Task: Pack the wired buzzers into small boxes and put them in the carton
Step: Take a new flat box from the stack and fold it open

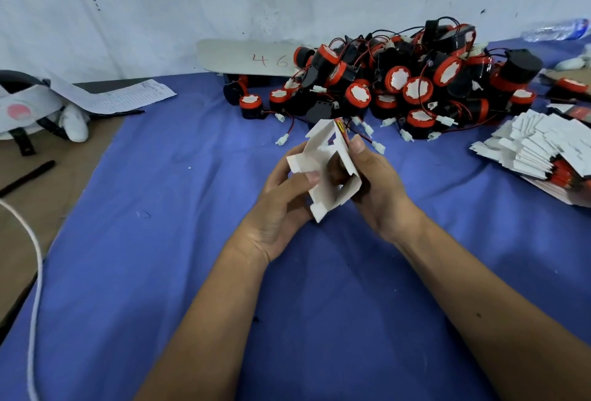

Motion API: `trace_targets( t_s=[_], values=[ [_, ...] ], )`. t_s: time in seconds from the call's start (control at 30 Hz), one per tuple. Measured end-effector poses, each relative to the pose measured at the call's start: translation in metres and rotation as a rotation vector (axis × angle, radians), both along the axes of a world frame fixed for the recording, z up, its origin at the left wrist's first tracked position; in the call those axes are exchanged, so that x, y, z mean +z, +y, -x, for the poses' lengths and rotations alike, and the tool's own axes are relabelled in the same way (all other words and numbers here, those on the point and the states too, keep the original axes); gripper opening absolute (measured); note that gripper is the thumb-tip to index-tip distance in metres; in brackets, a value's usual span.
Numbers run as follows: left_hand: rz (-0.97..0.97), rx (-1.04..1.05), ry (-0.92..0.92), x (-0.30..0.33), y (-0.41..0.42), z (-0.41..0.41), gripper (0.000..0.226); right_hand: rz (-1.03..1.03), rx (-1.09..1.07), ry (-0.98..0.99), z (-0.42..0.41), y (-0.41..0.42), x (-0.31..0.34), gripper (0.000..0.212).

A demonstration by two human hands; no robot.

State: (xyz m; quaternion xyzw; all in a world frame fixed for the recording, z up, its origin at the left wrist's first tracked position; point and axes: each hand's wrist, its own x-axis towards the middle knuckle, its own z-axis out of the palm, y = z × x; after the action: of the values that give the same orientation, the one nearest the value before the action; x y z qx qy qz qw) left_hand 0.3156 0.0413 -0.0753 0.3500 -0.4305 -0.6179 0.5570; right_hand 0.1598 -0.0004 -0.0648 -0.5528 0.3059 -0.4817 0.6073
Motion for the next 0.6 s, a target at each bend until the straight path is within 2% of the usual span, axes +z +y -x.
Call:
trace_targets(
  t_s=[0.1, 0.2, 0.27, 0.33, 0.43, 0.53, 0.6],
  values=[
    [0.02, 0.06, -0.067, -0.001, 0.0, 0.005, 0.074, -0.059, 0.048, -0.023, 0.003, 0.0, 0.0, 0.05],
    [0.077, 0.051, -0.151, -0.004, 0.002, 0.014, 0.065, -0.133, 0.032, 0.038, 0.001, 0.007, 0.005, 0.09],
    [0.091, 0.084, -0.165, -0.002, 0.002, 0.017, 0.052, -0.11, 0.016, 0.037, -0.002, 0.011, 0.008, 0.095],
    [0.097, 0.129, -0.158, 0.0, 0.001, 0.016, 0.042, -0.11, -0.005, 0.032, -0.004, 0.012, 0.006, 0.094],
    [0.104, 0.236, -0.126, 0.002, -0.002, 0.012, 0.048, -0.063, 0.019, 0.04, -0.006, 0.005, 0.0, 0.063],
    [0.044, 0.36, -0.103, 0.004, -0.004, 0.007, 0.051, 0.099, 0.038, 0.148, -0.005, 0.003, -0.001, 0.042],
    [0.019, 0.42, -0.091, 0.004, -0.006, 0.004, 0.052, 0.184, 0.071, 0.238, -0.003, 0.001, -0.005, 0.063]
  ],
)
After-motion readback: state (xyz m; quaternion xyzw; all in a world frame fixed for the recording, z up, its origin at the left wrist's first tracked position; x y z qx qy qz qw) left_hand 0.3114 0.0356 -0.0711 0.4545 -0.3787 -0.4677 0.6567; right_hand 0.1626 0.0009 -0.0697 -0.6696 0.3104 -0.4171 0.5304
